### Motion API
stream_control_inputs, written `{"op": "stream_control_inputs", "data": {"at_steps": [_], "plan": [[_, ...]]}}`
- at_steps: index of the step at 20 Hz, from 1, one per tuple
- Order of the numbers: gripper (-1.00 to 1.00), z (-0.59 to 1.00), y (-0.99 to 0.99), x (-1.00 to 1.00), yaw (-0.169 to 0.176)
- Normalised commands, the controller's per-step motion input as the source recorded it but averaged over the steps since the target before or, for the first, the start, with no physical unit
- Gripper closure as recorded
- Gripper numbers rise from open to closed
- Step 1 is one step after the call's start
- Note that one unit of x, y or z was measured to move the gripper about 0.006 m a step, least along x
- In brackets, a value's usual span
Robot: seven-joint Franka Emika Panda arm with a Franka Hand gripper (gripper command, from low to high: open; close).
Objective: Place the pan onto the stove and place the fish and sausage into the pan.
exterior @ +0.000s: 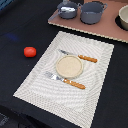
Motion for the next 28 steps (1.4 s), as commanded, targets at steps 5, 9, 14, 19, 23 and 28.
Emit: {"op": "stream_control_inputs", "data": {"at_steps": [5, 9, 14, 19, 23, 28], "plan": [[-1.0, -0.07, -1.0, -0.14, 0.0], [-1.0, -0.33, -1.0, -0.23, 0.0], [-1.0, -0.39, -1.0, -0.28, 0.0], [-1.0, -0.39, -0.89, -0.32, -0.012], [-1.0, -0.35, -0.63, -0.38, -0.052], [-1.0, -0.28, -0.17, -0.22, -0.047]]}}
